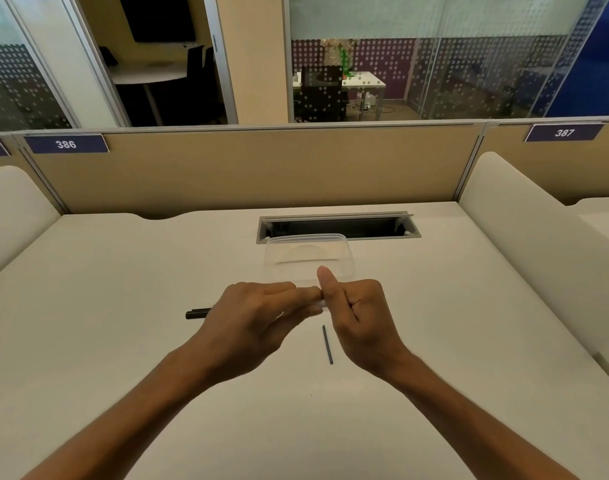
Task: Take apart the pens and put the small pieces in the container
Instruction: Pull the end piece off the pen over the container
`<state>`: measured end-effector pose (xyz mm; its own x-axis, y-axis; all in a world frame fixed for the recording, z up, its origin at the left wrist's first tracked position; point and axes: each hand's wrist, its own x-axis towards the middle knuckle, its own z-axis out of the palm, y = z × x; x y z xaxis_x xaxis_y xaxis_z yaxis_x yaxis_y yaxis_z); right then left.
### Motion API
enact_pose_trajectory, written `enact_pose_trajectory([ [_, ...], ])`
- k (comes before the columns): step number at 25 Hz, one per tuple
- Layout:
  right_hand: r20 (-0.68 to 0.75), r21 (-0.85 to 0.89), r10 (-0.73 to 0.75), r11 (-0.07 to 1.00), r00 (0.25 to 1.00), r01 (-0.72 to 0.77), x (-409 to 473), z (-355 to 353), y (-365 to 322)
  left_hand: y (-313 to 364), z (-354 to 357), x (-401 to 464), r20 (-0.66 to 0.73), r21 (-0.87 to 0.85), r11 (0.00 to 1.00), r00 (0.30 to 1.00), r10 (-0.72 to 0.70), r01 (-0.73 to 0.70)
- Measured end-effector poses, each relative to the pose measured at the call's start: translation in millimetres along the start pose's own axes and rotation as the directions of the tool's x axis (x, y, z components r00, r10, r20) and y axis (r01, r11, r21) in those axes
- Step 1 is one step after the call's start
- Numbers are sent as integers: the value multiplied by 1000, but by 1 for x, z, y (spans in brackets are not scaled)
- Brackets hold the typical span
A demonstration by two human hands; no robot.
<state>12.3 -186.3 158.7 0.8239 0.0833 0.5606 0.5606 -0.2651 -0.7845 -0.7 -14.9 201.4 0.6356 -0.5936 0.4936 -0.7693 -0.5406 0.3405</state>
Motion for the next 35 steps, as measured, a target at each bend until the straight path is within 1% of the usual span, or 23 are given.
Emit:
enact_pose_trajectory([
  [2, 40, -131, -199, 970, 979, 202, 2, -7, -2, 2, -4, 3, 63, -223, 971, 996, -70, 83],
  [3, 66, -228, -321, 917, 945, 327, 3, -11, -2, 3, -6, 3, 127, -340, 929, 986, -107, 145],
  [5, 148, -361, -531, 756, 834, 546, 6, -19, -2, 4, -10, 5, 287, -523, 799, 944, -160, 295],
  [6, 176, -396, -582, 697, 794, 598, 8, -22, -1, 5, -12, 6, 332, -563, 755, 929, -166, 336],
  [7, 184, -410, -591, 681, 786, 607, 9, -23, -1, 7, -12, 7, 329, -568, 751, 929, -168, 337],
  [8, 176, -405, -561, 707, 809, 579, 10, -23, -1, 8, -12, 7, 289, -544, 781, 942, -170, 307],
  [10, 109, -343, -419, 835, 902, 429, 7, -19, 0, 11, -10, 7, 141, -397, 896, 978, -153, 198],
  [12, 40, -177, -153, 971, 987, 158, 2, -10, 0, 12, -8, 6, 14, -111, 990, 997, -81, 82],
  [13, 37, -81, -1, 997, 999, 4, 0, -6, -1, 12, -6, 5, -17, 59, 998, 999, -29, 30],
  [14, 41, -3, 129, 992, 991, -129, -1, -2, -2, 12, -3, 4, -27, 194, 981, 999, 17, -12],
  [15, 46, 51, 226, 972, 973, -228, -1, 1, -3, 12, 0, 3, -23, 279, 959, 998, 53, -44],
  [16, 55, 84, 290, 952, 955, -294, -1, 2, -3, 11, 2, 2, -11, 319, 945, 997, 77, -70],
  [18, 72, 101, 325, 938, 943, -331, 0, 4, -6, 10, 3, 1, 14, 318, 944, 996, 87, -87],
  [20, 67, 91, 255, 961, 965, -261, 0, 2, -7, 10, 0, 2, 31, 256, 964, 997, 65, -70],
  [24, 38, 83, 61, 995, 997, -64, 1, -3, -9, 13, -12, 10, 82, -24, 998, 995, -54, 57],
  [26, 46, 24, -102, 995, 994, 101, 3, -8, -11, 16, -17, 12, 139, -178, 978, 987, -80, 105],
  [27, 55, -59, -225, 972, 973, 228, 4, -10, -12, 17, -19, 12, 182, -270, 954, 980, -81, 129],
  [28, 76, -165, -360, 915, 930, 368, 5, -13, -13, 17, -22, 13, 242, -365, 915, 967, -86, 173],
  [30, 145, -322, -599, 724, 787, 610, 8, -19, -12, 16, -27, 12, 393, -524, 797, 916, -86, 300],
  [31, 173, -367, -666, 640, 726, 675, 9, -21, -11, 15, -27, 12, 446, -565, 745, 891, -86, 354],
  [32, 194, -396, -692, 593, 695, 701, 11, -23, -11, 14, -27, 11, 468, -577, 721, 879, -93, 384],
  [33, 213, -411, -687, 582, 694, 702, 13, -24, -10, 14, -26, 11, 461, -573, 721, 881, -110, 390],
  [35, 221, -407, -609, 652, 762, 640, 13, -23, -8, 16, -23, 9, 358, -516, 789, 921, -155, 333],
])
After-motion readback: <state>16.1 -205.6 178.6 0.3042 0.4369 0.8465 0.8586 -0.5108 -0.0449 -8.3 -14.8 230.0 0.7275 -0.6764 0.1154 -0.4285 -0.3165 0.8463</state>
